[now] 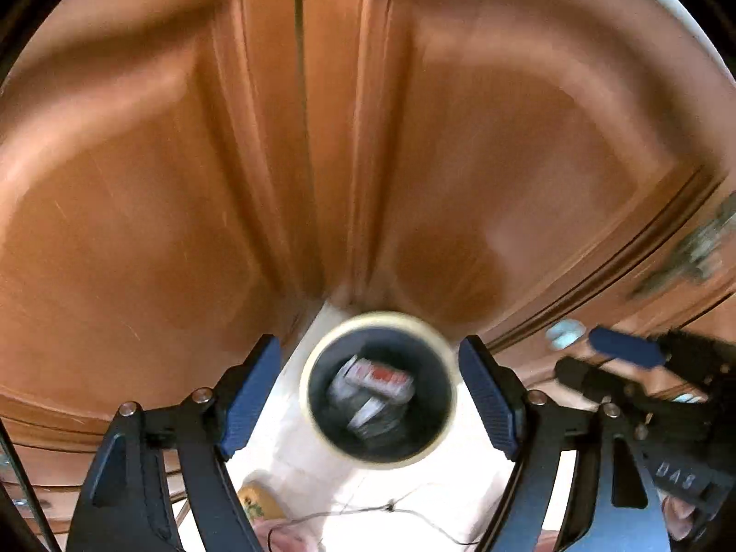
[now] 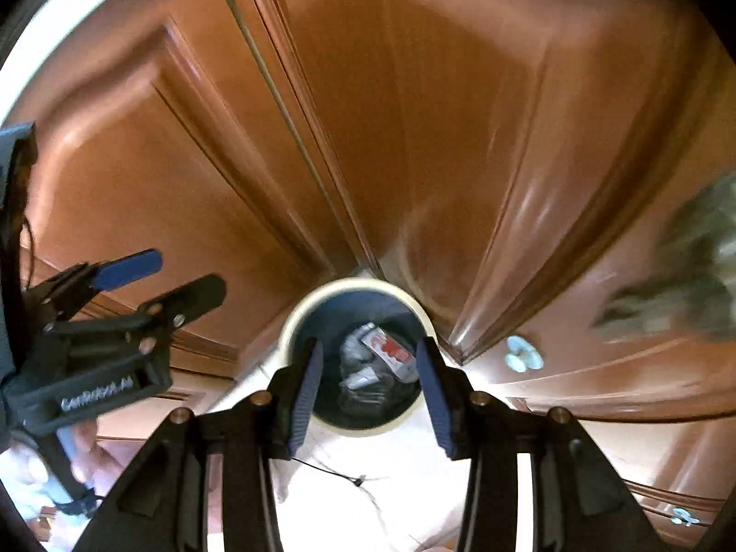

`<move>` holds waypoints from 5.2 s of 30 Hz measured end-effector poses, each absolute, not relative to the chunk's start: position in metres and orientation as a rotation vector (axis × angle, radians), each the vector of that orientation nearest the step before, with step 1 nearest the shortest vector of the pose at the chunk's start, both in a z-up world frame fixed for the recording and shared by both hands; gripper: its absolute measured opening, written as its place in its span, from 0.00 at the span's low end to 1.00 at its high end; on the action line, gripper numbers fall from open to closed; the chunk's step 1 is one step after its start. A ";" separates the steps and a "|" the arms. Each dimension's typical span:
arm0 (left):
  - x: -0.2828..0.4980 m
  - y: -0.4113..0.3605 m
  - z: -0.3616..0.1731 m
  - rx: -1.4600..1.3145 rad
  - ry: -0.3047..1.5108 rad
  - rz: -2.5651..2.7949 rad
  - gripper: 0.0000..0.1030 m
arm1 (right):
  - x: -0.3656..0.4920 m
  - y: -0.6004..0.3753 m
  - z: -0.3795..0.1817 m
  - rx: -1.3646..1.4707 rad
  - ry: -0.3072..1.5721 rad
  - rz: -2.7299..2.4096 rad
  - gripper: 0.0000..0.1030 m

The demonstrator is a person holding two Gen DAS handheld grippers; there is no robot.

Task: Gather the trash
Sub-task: 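Open both tools to drop the bag and carton into the bin, then move both tools back toward the remaining boxes on the counter, then grasp the white-and-blue milk carton with the left tool while the right tool grasps the clear bottle, then carry the milk carton and clear bottle down over the floor trash bin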

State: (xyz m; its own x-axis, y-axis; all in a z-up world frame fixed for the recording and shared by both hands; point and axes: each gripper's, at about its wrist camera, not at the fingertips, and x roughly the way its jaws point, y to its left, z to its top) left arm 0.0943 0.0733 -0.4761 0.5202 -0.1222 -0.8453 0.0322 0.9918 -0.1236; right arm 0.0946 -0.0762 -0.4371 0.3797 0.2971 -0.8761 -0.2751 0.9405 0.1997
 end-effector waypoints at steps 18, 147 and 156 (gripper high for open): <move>0.112 -0.012 -0.174 -0.062 0.749 -0.313 0.80 | 0.067 -0.168 -0.151 0.073 0.866 0.220 0.42; 0.205 -0.077 0.021 -0.049 0.708 -0.370 0.32 | 0.193 -0.247 0.015 0.345 0.757 0.309 0.51; 0.148 -0.049 0.038 -0.071 0.649 -0.400 0.32 | 0.158 -0.211 0.030 0.291 0.770 0.389 0.51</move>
